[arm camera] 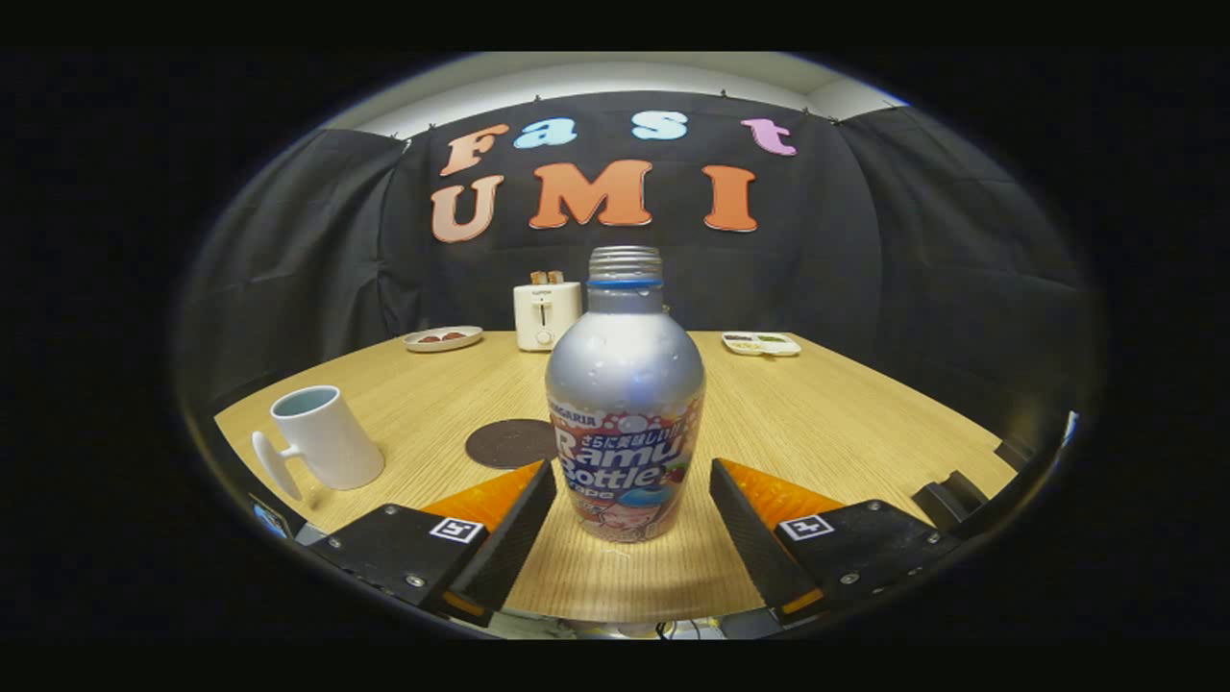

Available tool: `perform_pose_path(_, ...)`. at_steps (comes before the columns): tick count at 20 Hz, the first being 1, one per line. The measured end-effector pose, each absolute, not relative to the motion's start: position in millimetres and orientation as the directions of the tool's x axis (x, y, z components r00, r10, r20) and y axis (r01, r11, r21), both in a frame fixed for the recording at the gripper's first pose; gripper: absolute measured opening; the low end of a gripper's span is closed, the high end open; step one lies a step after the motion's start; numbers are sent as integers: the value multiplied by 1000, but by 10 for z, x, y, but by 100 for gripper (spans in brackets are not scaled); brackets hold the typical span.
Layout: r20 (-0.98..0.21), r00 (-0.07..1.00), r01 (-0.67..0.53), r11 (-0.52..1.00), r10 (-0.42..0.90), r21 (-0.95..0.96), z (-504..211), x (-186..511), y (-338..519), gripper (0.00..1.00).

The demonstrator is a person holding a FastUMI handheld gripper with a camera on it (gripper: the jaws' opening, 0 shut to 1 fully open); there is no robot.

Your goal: Take the bottle from table, then pour the juice into the cup, finally place the bottle on the coaster

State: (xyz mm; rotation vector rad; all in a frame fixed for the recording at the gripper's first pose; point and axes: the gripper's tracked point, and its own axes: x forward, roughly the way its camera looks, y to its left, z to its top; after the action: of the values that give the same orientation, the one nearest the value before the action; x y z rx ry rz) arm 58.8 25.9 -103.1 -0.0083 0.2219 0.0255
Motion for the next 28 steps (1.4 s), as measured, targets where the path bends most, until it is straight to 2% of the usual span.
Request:
perform_pose_path(9,-235,972,-42,998,29,-47,-1114,609,293,80)
perform_pose_path(17,-233,971,-56,998,49,-24,-1120,588,443,77)
perform_pose_path(28,-221,975,-64,987,30,-149,-1062,402,637,72)
